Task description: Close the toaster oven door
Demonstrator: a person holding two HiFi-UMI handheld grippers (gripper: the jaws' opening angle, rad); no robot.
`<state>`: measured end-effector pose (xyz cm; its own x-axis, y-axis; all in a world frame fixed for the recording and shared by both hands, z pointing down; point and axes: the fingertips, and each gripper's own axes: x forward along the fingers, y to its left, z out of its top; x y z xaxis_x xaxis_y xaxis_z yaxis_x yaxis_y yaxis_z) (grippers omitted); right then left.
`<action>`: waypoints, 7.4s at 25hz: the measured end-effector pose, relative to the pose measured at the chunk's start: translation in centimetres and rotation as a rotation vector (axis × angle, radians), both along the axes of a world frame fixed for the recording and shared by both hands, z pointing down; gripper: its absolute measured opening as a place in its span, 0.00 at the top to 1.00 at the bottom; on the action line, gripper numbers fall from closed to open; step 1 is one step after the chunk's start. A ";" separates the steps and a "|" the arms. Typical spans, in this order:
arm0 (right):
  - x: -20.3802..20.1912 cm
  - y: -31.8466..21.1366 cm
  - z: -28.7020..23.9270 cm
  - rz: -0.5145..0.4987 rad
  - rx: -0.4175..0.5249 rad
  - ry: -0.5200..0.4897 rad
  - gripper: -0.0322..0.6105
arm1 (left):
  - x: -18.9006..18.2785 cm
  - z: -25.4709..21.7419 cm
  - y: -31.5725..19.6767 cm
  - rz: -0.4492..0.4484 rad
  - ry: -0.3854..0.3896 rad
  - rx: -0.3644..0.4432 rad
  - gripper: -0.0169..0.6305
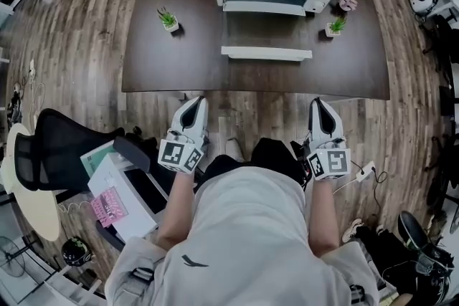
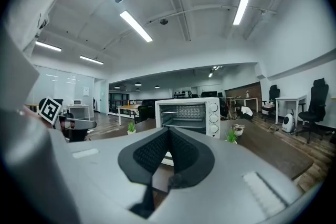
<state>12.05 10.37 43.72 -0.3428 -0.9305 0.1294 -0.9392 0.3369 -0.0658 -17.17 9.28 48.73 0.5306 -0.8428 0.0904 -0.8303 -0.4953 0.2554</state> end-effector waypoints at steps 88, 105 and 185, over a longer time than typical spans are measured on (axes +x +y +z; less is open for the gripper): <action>4.1 -24.6 9.4 -0.048 -0.443 -0.026 0.78 | 4.6 4.0 -20.3 0.113 -0.059 -0.059 0.97; 4.1 -27.7 6.1 -0.107 -0.495 -0.203 0.76 | 5.3 -0.2 -23.5 0.110 0.052 -0.033 0.97; -2.2 -20.5 -0.5 -0.103 -0.011 0.086 0.95 | 2.3 -6.6 -19.2 -0.009 -0.138 0.242 0.97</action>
<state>9.89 -10.13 43.25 -0.4236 -0.8894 0.1720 -0.9021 0.4314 0.0091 -14.83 -9.97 42.17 0.5198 -0.8532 -0.0433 -0.8536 -0.5208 0.0142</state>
